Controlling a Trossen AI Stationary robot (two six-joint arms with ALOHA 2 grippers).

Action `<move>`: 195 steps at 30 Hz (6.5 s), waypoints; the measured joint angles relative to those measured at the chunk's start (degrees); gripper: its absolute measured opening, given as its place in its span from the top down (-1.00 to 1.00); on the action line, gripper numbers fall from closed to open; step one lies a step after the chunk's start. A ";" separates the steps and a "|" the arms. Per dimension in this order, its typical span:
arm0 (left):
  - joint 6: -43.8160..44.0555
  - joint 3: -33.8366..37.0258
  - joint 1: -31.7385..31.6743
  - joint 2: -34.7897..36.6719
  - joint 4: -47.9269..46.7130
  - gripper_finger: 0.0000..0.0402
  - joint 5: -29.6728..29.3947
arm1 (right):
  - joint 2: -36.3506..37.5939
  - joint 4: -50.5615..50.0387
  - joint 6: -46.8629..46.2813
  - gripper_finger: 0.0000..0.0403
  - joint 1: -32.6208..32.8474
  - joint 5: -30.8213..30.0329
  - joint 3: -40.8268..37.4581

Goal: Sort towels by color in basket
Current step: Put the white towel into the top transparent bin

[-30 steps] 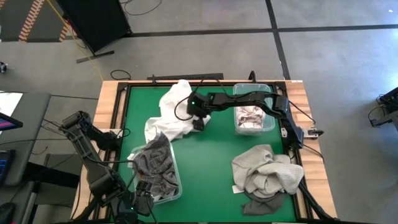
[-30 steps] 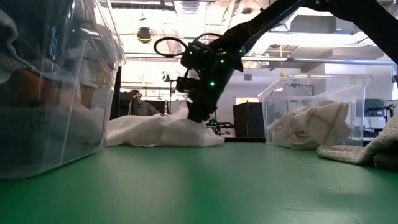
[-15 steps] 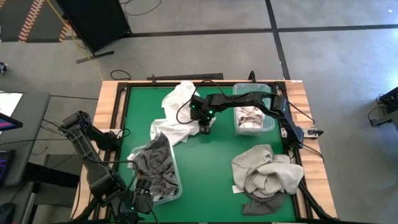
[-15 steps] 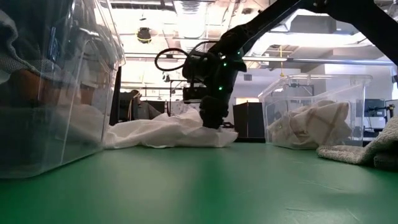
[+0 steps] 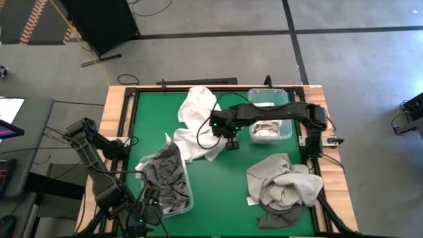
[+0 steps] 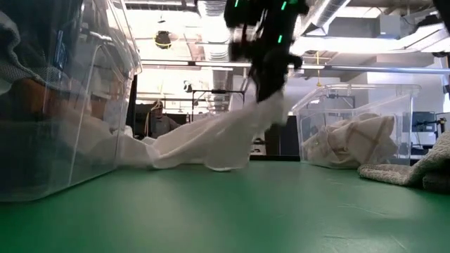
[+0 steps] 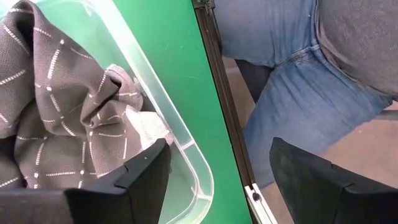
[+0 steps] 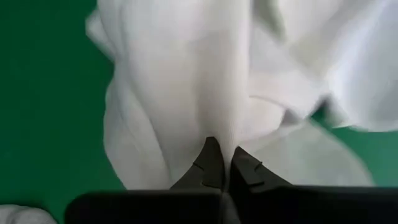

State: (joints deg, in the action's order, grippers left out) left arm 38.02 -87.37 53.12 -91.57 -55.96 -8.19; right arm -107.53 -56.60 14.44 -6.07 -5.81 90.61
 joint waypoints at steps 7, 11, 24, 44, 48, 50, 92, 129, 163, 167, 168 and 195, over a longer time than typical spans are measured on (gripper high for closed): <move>-0.08 0.00 0.00 0.00 -0.31 -0.31 -0.39 | 12.60 2.89 -2.04 0.90 2.73 -15.17 0.07; -0.70 0.02 0.00 0.00 -0.33 -0.31 -1.07 | 19.24 8.44 -2.36 0.90 2.70 -23.98 0.14; -0.75 0.04 0.00 0.00 -1.71 -0.31 -2.64 | 21.85 14.74 -0.48 0.89 0.79 -7.41 0.22; -0.34 0.07 0.00 0.00 -2.08 -0.31 -3.06 | -6.23 7.13 1.25 0.86 1.64 2.85 0.09; -0.28 0.07 0.00 0.00 -2.10 -0.31 -3.26 | -6.21 7.27 -0.74 0.71 1.32 3.11 0.13; -0.28 0.07 0.00 0.00 -2.10 -0.31 -3.62 | -6.21 7.07 -0.83 0.54 1.50 3.07 0.13; -1.57 0.09 -0.02 0.00 -2.29 -0.31 -7.47 | -0.28 22.99 -5.73 0.86 1.08 8.98 -16.22; -16.98 0.27 -0.02 0.00 3.19 -0.31 -20.43 | 40.02 -12.19 -35.73 0.87 -4.21 -29.86 -21.28; -20.39 0.63 -0.02 -0.02 2.69 -0.31 -20.37 | 19.46 3.31 -23.06 0.73 -20.67 0.03 -40.37; -20.61 0.63 -0.02 -0.02 2.69 -0.31 -20.37 | 22.07 2.87 -22.82 0.56 -19.90 0.09 -40.54; -20.61 0.63 -0.02 -0.02 2.71 -0.31 -20.37 | 23.09 2.49 -22.84 0.50 -19.63 0.14 -40.50; -19.74 0.63 -0.02 -0.02 2.97 -0.31 -20.54 | 42.75 4.31 -21.48 -0.24 -9.33 -0.21 -25.92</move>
State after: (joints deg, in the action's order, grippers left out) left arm 18.28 -86.74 53.10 -91.59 -52.99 -28.73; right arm -64.77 -52.29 -7.05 -15.40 -6.02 64.69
